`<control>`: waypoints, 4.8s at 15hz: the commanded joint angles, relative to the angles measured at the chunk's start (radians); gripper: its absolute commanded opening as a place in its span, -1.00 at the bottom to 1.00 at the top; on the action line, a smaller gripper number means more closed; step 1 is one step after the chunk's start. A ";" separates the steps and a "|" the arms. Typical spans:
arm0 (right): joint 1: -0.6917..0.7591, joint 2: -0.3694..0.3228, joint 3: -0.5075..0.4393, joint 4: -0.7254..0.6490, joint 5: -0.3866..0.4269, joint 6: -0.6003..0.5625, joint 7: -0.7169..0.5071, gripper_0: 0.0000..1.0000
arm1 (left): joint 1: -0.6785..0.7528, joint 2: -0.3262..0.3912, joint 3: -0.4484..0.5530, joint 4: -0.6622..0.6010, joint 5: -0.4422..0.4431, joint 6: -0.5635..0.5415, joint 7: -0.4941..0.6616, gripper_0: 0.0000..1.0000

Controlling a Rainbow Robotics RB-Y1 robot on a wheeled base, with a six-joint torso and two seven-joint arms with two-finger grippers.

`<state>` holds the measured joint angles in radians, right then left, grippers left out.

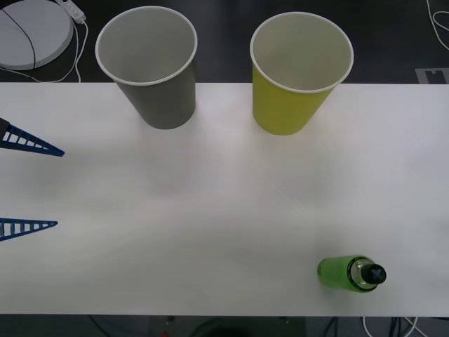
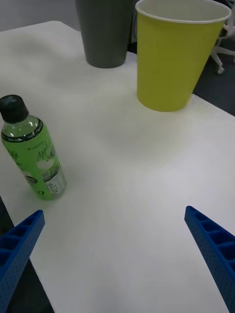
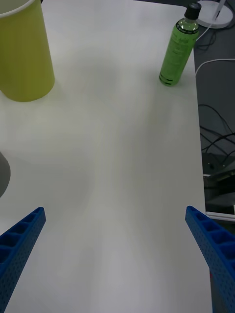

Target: Put the can into the green bin and the plastic bottle into the gray bin

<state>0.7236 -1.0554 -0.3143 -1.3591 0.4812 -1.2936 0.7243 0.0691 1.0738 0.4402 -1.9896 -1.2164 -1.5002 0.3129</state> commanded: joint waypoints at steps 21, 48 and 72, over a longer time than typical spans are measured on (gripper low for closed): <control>-0.096 0.060 0.445 0.080 -0.165 0.005 0.311 1.00 | 0.000 0.000 0.000 0.000 0.000 0.000 0.000 1.00; -0.306 0.250 0.557 0.095 -0.130 0.071 0.322 1.00 | 0.000 0.000 0.000 0.000 0.000 0.000 0.000 1.00; -0.395 0.316 0.616 0.095 -0.090 0.108 0.328 0.53 | 0.000 0.000 0.000 0.000 0.000 0.000 0.000 1.00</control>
<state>0.3272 -0.7394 0.3022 -1.2631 0.3915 -1.1858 1.0522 0.0690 1.0738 0.4402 -1.9896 -1.2164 -1.5002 0.3129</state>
